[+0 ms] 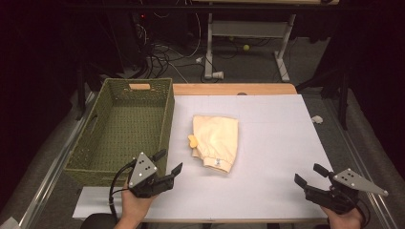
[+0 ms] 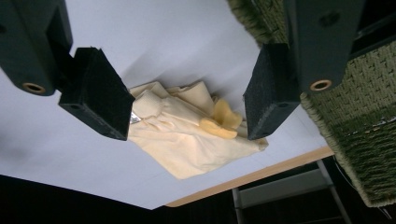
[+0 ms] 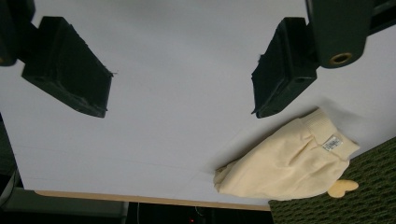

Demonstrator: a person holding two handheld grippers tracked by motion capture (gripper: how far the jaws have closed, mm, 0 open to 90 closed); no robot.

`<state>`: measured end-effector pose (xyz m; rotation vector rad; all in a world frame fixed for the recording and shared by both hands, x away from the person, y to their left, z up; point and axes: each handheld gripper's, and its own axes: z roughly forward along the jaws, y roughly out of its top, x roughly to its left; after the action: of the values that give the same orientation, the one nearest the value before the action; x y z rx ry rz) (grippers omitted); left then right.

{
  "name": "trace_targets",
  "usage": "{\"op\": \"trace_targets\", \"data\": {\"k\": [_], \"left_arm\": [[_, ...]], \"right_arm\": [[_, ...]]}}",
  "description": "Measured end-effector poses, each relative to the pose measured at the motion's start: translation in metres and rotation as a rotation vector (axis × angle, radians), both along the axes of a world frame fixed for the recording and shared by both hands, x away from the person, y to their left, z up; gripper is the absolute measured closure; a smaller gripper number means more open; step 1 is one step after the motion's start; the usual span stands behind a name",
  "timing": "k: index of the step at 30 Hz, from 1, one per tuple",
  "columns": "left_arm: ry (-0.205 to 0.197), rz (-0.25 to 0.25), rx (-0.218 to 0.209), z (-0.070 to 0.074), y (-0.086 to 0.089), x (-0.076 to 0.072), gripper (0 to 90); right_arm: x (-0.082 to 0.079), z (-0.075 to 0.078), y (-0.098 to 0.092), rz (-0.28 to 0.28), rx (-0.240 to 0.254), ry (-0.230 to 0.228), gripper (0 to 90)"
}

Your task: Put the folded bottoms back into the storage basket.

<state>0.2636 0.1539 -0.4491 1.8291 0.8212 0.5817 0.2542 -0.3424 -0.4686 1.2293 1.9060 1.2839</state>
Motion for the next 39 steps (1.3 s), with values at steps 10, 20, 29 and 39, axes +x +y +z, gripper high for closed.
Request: {"op": "trace_targets", "data": {"k": [10,20,29,39], "left_arm": [[-0.001,-0.009,-0.028,0.002,-0.010,0.001,30.7],[0.010,-0.034,-0.035,0.003,-0.027,0.004,30.8],[0.034,-0.045,-0.027,-0.002,-0.046,0.008,30.4],[0.079,-0.055,0.025,-0.006,-0.067,0.018,30.8]], "right_arm": [[0.000,0.000,0.000,0.002,0.000,0.000,20.8],[0.000,0.000,0.001,0.008,-0.009,-0.001,20.9],[0.000,0.000,0.002,0.015,-0.006,-0.001,21.3],[0.000,0.000,0.003,0.031,-0.013,-0.004,21.3]]}}
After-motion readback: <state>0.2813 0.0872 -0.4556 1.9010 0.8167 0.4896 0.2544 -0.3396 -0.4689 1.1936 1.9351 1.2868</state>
